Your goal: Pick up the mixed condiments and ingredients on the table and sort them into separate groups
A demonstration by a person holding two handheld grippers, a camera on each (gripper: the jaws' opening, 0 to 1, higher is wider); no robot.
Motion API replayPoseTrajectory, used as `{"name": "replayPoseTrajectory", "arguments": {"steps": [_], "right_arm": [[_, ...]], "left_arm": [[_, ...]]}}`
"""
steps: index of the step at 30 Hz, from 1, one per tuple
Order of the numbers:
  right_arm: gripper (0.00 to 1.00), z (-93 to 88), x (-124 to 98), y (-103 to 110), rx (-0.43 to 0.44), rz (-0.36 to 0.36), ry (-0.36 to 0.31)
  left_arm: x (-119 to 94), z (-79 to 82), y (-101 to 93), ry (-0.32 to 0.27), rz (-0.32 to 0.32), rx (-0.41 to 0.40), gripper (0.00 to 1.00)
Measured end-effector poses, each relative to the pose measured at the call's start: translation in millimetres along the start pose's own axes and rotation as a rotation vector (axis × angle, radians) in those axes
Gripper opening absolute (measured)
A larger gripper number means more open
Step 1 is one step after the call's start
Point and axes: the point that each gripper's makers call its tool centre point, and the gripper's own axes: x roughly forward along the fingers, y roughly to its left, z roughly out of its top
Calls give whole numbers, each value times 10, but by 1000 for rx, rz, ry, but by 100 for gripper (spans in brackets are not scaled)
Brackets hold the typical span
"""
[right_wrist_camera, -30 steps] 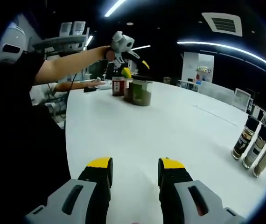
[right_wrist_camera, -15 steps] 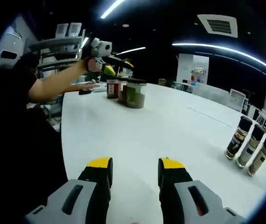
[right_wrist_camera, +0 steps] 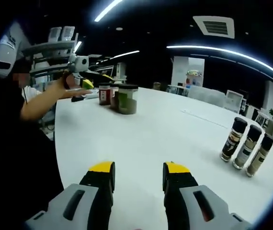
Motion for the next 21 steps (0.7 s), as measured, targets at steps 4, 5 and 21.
{"name": "replayPoseTrajectory", "arguments": {"steps": [4, 5, 21], "right_arm": [[42, 3, -29, -46, 10, -18, -1], [42, 4, -37, -63, 15, -24, -3], [43, 2, -84, -154, 42, -66, 4]], "left_arm": [[-102, -13, -151, -15, -1, -3, 74], [-126, -21, -178, -14, 6, 1, 74], [-289, -488, -336, 77, 103, -57, 72]]}}
